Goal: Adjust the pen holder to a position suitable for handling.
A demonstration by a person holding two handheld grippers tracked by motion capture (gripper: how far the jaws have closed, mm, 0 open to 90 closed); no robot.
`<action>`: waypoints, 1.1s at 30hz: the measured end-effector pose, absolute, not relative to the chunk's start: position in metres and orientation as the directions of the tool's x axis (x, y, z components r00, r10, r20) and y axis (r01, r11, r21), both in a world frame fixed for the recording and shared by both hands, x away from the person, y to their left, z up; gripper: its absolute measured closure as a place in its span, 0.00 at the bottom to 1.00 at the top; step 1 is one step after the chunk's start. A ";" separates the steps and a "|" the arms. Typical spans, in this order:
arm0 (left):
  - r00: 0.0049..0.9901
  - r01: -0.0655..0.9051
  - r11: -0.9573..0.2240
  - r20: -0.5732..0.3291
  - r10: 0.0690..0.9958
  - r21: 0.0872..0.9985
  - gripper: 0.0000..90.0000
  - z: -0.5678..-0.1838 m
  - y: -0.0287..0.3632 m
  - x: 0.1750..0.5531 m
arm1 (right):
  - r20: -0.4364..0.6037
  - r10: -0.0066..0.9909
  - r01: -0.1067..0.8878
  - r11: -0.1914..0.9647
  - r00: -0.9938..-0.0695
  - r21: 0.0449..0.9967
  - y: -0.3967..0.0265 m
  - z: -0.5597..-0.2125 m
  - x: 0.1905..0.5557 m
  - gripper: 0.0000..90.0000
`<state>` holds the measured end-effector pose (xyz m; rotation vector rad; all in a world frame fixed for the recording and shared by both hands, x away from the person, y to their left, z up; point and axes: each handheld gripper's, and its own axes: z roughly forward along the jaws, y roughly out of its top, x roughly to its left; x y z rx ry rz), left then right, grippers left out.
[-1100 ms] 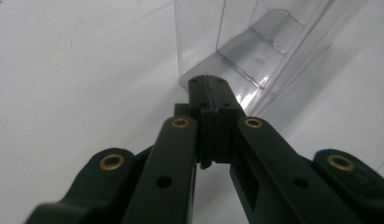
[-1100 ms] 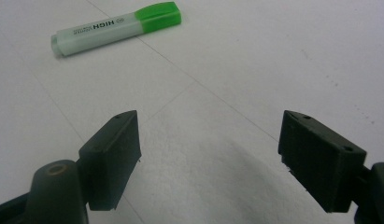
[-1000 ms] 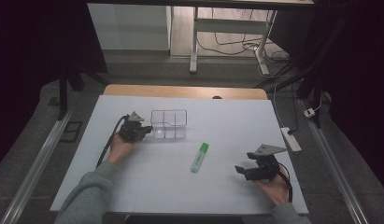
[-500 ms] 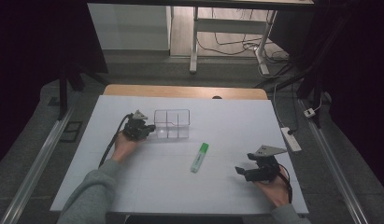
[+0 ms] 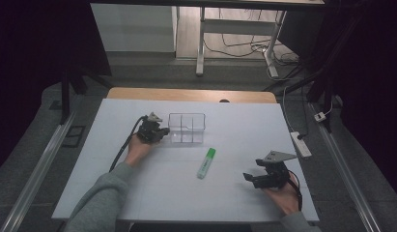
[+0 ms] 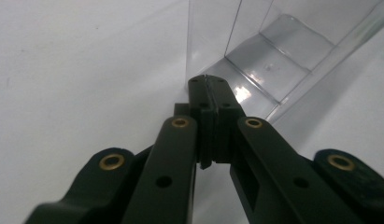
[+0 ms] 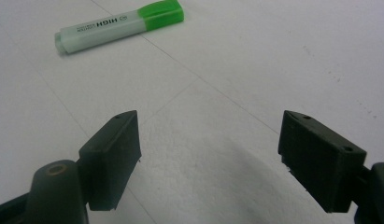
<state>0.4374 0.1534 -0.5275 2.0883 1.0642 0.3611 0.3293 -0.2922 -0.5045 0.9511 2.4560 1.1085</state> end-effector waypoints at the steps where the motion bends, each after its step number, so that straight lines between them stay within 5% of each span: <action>1: 0.617 0.572 -0.375 -0.081 0.783 0.730 0.99 -0.527 0.152 0.438 | 0.012 0.669 0.452 0.488 -0.743 0.747 -0.292 -0.505 0.329 0.23; 33: 0.649 0.546 -0.396 -0.075 0.757 0.739 0.99 -0.521 0.136 0.442 | 0.021 0.670 0.455 0.481 -0.742 0.749 -0.294 -0.505 0.329 0.23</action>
